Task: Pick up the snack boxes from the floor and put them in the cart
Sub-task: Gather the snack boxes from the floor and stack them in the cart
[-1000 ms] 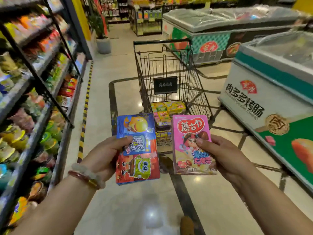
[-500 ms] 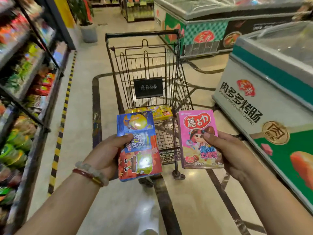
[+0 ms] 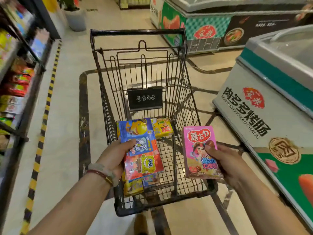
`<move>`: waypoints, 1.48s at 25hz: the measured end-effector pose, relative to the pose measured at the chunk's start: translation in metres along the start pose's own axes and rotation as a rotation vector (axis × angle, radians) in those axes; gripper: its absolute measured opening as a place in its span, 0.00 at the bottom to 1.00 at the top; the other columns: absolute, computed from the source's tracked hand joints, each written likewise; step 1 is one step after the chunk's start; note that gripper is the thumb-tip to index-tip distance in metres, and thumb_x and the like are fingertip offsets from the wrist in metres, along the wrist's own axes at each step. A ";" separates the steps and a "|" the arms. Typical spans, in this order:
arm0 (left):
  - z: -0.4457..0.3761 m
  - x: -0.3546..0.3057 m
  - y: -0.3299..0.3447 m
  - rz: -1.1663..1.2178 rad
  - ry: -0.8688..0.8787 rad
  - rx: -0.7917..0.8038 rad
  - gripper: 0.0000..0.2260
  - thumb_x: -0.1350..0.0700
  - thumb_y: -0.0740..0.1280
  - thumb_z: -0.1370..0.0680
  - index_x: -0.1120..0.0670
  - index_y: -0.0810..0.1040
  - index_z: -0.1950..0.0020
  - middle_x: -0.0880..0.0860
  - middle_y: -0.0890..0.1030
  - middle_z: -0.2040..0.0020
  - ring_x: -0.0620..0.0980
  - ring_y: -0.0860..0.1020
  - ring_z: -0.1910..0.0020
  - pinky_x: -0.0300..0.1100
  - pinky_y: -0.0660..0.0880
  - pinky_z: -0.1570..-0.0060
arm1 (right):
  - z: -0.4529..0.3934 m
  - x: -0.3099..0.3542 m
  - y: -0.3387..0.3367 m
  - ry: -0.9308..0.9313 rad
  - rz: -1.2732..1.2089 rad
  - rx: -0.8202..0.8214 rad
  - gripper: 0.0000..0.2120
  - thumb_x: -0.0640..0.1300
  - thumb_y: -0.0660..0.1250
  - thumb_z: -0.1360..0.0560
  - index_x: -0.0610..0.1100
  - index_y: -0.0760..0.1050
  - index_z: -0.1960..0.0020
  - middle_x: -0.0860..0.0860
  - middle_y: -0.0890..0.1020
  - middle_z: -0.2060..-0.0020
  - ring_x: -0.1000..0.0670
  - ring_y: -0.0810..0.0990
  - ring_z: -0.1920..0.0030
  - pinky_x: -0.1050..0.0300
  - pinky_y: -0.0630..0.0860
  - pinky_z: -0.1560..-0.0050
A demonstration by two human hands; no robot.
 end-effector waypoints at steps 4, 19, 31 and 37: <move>-0.075 0.013 0.005 -0.083 -0.068 -0.072 0.09 0.60 0.65 0.22 0.58 0.78 0.43 0.61 0.83 0.51 0.60 0.82 0.54 0.55 0.79 0.54 | -0.066 -0.010 0.022 0.007 0.076 -0.034 0.10 0.41 0.68 0.25 0.39 0.74 0.45 0.41 0.85 0.58 0.42 0.85 0.60 0.48 0.82 0.60; -0.322 0.175 0.018 -0.482 -0.017 -0.448 0.21 0.56 0.72 0.26 0.53 0.73 0.34 0.51 0.78 0.45 0.53 0.77 0.44 0.37 0.68 0.53 | -0.336 -0.156 0.082 -0.046 0.830 -0.388 0.17 0.47 0.58 0.20 0.43 0.70 0.33 0.40 0.77 0.39 0.40 0.75 0.39 0.52 0.69 0.47; -0.345 0.204 0.048 -0.662 0.045 -0.618 0.28 0.50 0.69 0.25 0.55 0.66 0.27 0.58 0.70 0.31 0.56 0.65 0.32 0.40 0.58 0.43 | -0.375 -0.169 0.080 -0.090 1.098 -0.399 0.19 0.49 0.55 0.19 0.44 0.66 0.30 0.45 0.74 0.35 0.43 0.72 0.36 0.51 0.69 0.42; -0.342 0.220 0.044 -0.687 0.184 -0.651 0.23 0.56 0.64 0.21 0.56 0.65 0.27 0.57 0.65 0.26 0.56 0.60 0.26 0.43 0.59 0.32 | -0.371 -0.175 0.085 -0.264 1.270 -0.420 0.25 0.44 0.61 0.21 0.41 0.62 0.26 0.42 0.71 0.33 0.41 0.71 0.35 0.49 0.69 0.39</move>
Point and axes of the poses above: each hand's wrist, its own z-axis away from the middle knuckle, its own y-axis out of the palm, x = y × z, the point moved 2 cm from there along -z, towards the middle knuckle
